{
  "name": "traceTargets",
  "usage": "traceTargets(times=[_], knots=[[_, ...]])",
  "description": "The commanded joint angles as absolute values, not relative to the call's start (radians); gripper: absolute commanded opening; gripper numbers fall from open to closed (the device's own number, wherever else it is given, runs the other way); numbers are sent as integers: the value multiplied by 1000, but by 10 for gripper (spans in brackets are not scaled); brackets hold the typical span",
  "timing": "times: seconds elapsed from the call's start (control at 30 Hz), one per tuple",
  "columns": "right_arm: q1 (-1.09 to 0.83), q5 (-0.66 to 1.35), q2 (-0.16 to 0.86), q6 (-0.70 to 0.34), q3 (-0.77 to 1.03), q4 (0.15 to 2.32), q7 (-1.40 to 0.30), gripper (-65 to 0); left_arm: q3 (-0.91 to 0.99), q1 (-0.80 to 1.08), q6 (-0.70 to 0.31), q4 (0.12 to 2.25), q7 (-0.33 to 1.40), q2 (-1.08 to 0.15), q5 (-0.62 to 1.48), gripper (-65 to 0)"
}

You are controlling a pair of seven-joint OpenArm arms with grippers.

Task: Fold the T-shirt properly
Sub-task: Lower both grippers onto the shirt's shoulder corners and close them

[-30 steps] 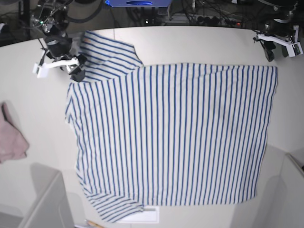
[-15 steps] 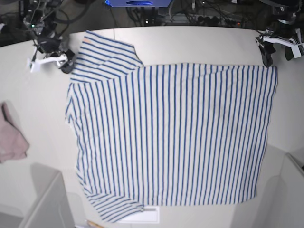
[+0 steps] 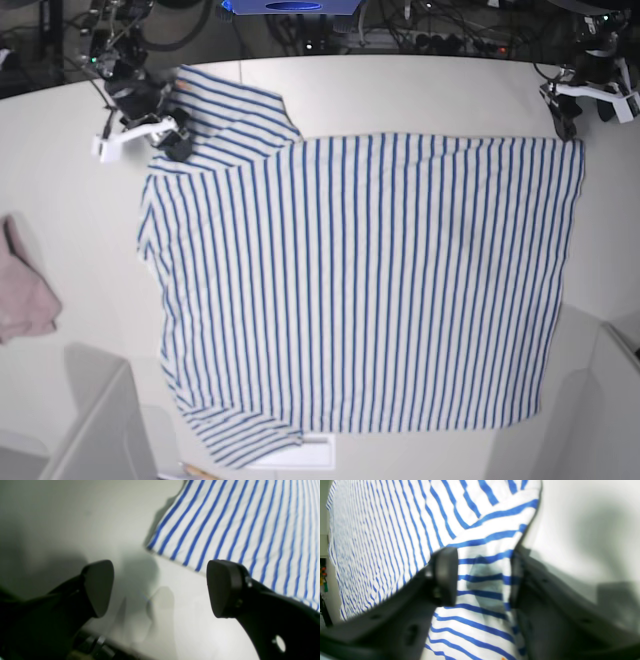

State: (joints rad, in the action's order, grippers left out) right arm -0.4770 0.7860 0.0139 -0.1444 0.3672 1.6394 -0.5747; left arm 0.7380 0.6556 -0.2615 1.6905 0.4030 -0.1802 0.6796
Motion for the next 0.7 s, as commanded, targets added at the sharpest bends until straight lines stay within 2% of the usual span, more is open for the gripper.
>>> traceTargets(times=[0.0,0.07,0.1,0.27,0.67], knots=[[-501,728,12,-105,364,1618,-679,-477,746,654,-259,1687,380,-193,684,-89],[-501,728,16,-105,366,1618,-684,-635,746,636,-259,1647,384,-193,684,-89],[-501,728,16,-105,366,1618,-685,-650,746,619,-259,1629,400,-194,684,-89],[-503,727,16,-105,366,1618,-685,-650,750,518,-259,1532,524,-194,684,-89],[-498,725,18,-105,366,1621,-685,-650,736,392,-259,1385,536,-189,685,-89]])
